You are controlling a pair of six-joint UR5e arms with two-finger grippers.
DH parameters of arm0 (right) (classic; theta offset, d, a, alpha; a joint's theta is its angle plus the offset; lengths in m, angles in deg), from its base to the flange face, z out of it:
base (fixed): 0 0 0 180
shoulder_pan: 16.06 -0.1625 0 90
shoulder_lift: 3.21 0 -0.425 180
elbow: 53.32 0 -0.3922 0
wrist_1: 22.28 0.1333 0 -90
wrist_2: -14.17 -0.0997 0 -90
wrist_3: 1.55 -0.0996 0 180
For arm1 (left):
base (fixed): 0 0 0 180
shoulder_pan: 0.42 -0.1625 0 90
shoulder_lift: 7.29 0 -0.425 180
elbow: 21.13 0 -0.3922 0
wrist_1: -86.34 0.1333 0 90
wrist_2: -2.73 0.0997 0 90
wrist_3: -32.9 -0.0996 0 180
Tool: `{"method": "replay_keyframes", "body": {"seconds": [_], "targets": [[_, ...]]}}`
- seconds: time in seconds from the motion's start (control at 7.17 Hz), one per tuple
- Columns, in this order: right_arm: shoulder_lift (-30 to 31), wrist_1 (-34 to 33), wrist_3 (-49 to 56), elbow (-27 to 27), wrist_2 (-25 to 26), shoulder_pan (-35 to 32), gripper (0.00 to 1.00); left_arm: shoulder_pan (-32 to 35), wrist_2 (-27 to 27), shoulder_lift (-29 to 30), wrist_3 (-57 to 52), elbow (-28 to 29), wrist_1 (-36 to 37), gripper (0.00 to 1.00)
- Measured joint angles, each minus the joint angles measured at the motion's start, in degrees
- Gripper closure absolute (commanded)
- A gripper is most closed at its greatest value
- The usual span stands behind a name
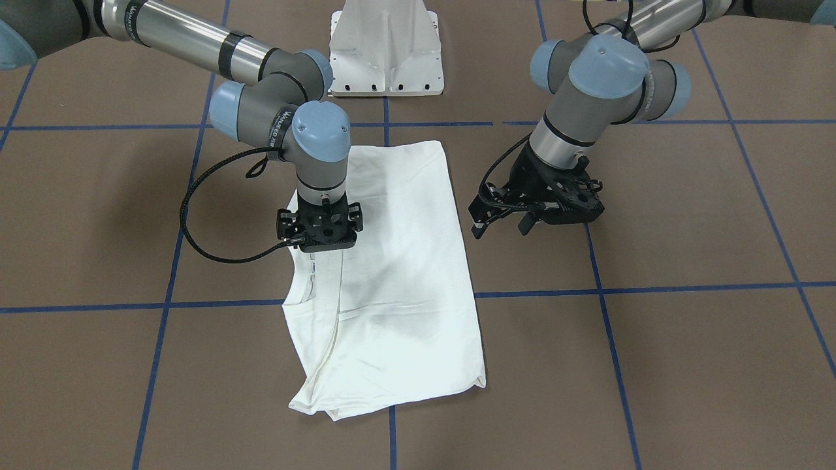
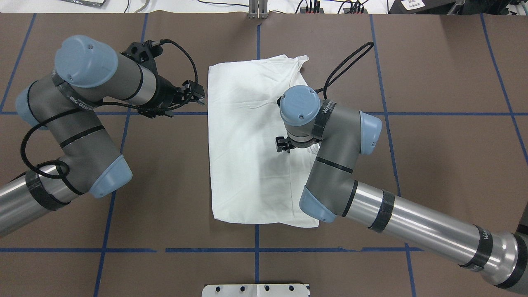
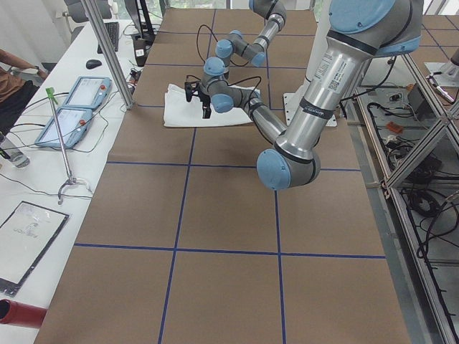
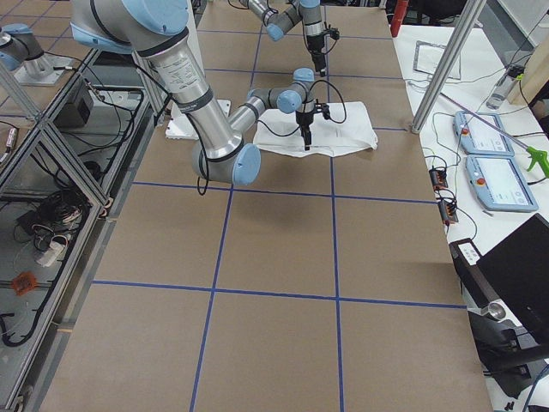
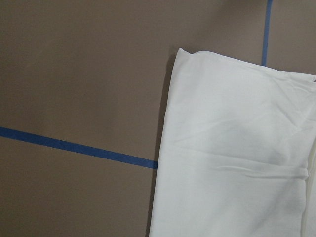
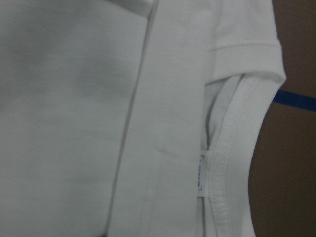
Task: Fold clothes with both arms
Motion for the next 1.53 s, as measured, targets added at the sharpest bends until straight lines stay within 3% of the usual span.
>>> {"method": "replay_keyframes", "body": {"seconds": [1.26,1.53], "targets": [[7.7,-3.1,13.9,5.1,-1.4,-7.5,0.00,-2.9,0.5,0.9,3.4,-0.3,0.0,0.00],[8.3,-2.8,14.7,8.5,-5.3,-8.9,0.00,-3.0,0.7,0.9,3.5,-0.7,0.2,0.00]]}}
